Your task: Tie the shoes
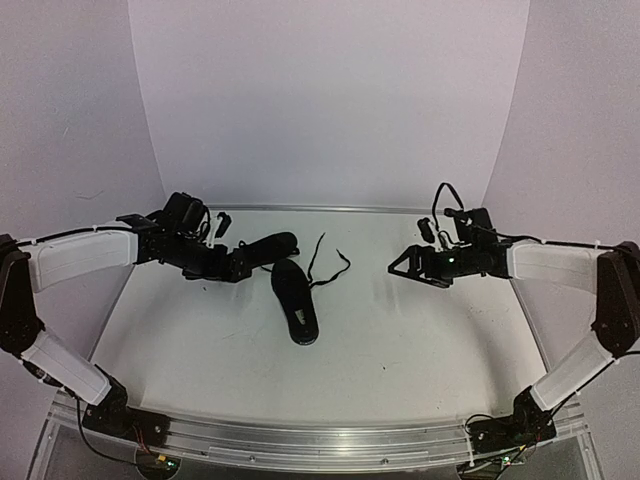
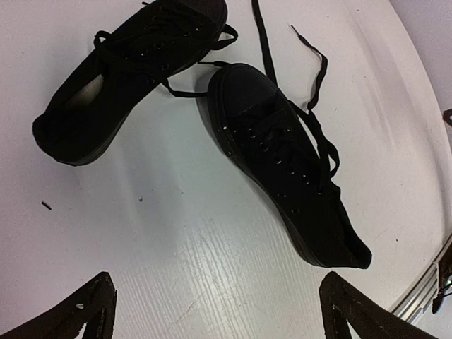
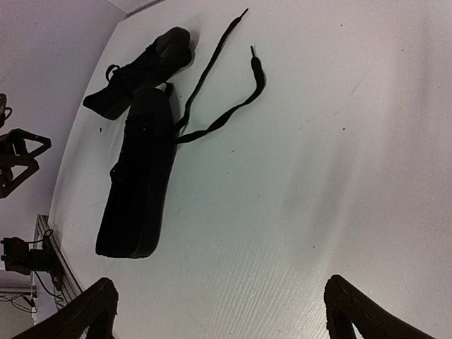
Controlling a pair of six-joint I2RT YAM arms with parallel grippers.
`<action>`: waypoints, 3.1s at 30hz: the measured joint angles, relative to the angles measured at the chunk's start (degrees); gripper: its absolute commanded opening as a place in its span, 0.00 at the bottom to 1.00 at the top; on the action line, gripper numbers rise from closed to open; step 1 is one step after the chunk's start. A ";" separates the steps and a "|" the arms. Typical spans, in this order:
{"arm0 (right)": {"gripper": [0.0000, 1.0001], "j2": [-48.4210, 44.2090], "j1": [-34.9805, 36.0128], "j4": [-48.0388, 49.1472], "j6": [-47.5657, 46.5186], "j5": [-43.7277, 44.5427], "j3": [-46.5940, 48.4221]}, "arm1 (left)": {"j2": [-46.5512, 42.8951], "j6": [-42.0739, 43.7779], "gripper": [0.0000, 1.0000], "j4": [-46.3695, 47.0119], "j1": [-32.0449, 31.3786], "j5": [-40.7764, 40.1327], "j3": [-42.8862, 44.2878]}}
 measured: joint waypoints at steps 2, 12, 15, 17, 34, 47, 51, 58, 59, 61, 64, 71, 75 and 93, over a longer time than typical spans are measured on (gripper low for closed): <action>0.98 3.07 2.21 1.26 0.74 -0.25 0.97 | 0.57 -0.49 1.00 1.57 -0.17 1.82 -0.37; 0.98 24.92 12.45 13.45 8.12 -4.55 9.45 | 13.40 -4.77 1.00 15.46 -0.59 13.45 -1.56; 0.98 30.33 14.57 17.81 11.19 -6.22 12.51 | 16.55 -6.03 0.99 19.41 -0.59 16.23 -1.54; 0.98 33.47 15.84 21.43 13.59 -7.46 14.45 | 18.63 -6.94 0.99 21.87 -0.60 18.00 -1.54; 0.96 37.35 19.96 46.11 29.36 -11.01 7.93 | 27.14 -12.76 0.80 39.95 -9.04 25.86 -5.39; 0.84 26.86 20.35 50.70 34.06 -9.25 -7.16 | 29.02 -14.59 0.60 42.44 -10.76 25.28 -5.75; 0.76 27.35 20.47 47.67 32.89 -8.45 -4.37 | 26.23 -15.87 0.62 43.37 -11.41 22.99 -8.21; 0.68 29.74 21.47 32.82 25.23 -4.62 8.65 | 20.49 -17.75 0.74 41.77 -11.45 18.83 -10.74; 0.66 29.79 21.72 30.56 24.01 -3.96 9.98 | 19.96 -18.18 0.74 41.68 -11.36 18.28 -10.99; 0.64 30.07 22.29 25.64 21.15 -2.42 12.72 | 18.97 -18.89 0.75 41.69 -11.01 17.31 -11.72; 0.57 30.63 23.21 18.64 17.69 0.48 16.40 | 17.14 -20.40 0.75 41.72 -9.69 16.26 -13.94; 0.43 31.37 25.61 7.46 12.07 7.96 21.37 | 15.24 -21.66 0.75 41.12 -7.41 13.97 -15.05; 0.18 31.95 26.49 4.10 10.43 11.05 23.15 | 14.66 -21.66 0.75 40.82 -7.43 13.95 -15.05; 0.00 15.15 29.92 4.84 18.74 19.66 4.21 | 22.77 -21.64 0.74 43.99 -7.17 17.62 -11.74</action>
